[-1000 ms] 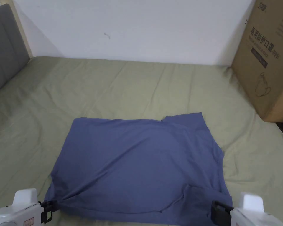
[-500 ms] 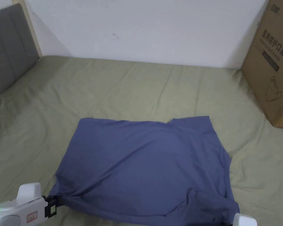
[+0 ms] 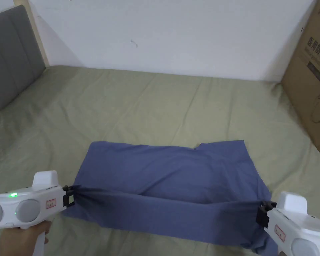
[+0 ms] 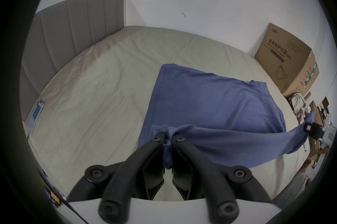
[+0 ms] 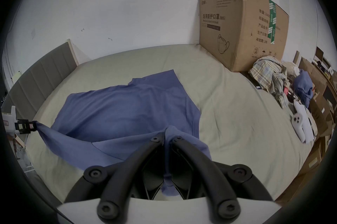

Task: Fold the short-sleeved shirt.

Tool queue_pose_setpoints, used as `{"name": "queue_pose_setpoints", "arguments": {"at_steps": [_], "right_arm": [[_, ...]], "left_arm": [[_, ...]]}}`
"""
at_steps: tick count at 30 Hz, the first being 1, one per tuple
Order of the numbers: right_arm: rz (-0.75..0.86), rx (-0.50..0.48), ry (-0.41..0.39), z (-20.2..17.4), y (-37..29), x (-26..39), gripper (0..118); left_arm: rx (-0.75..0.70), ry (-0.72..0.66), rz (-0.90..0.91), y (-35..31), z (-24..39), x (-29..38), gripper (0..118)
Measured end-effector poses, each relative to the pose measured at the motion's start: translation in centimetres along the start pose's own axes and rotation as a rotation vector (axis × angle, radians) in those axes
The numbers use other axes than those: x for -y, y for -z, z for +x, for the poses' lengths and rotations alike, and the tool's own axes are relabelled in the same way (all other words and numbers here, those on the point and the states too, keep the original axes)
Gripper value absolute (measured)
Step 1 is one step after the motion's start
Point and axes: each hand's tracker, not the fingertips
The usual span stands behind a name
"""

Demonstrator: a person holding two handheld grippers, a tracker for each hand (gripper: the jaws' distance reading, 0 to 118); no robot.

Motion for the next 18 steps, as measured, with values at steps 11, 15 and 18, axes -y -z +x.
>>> {"name": "queue_pose_setpoints", "arguments": {"at_steps": [11,15,18], "right_arm": [[-0.218,0.071,-0.064,0.5,12.4,-0.5,3],[-0.311,0.085,-0.069,0.4,14.7,1.4,3],[-0.267,0.092,-0.064,0.1,13.7,1.6,4]], "left_arm": [[-0.085,0.118,-0.205,11.0,2.0,-1.2,4],[-0.099,0.126,-0.234,12.5,1.8,0.0,4],[-0.103,0.139,-0.232,12.0,2.2,-0.4,4]]}}
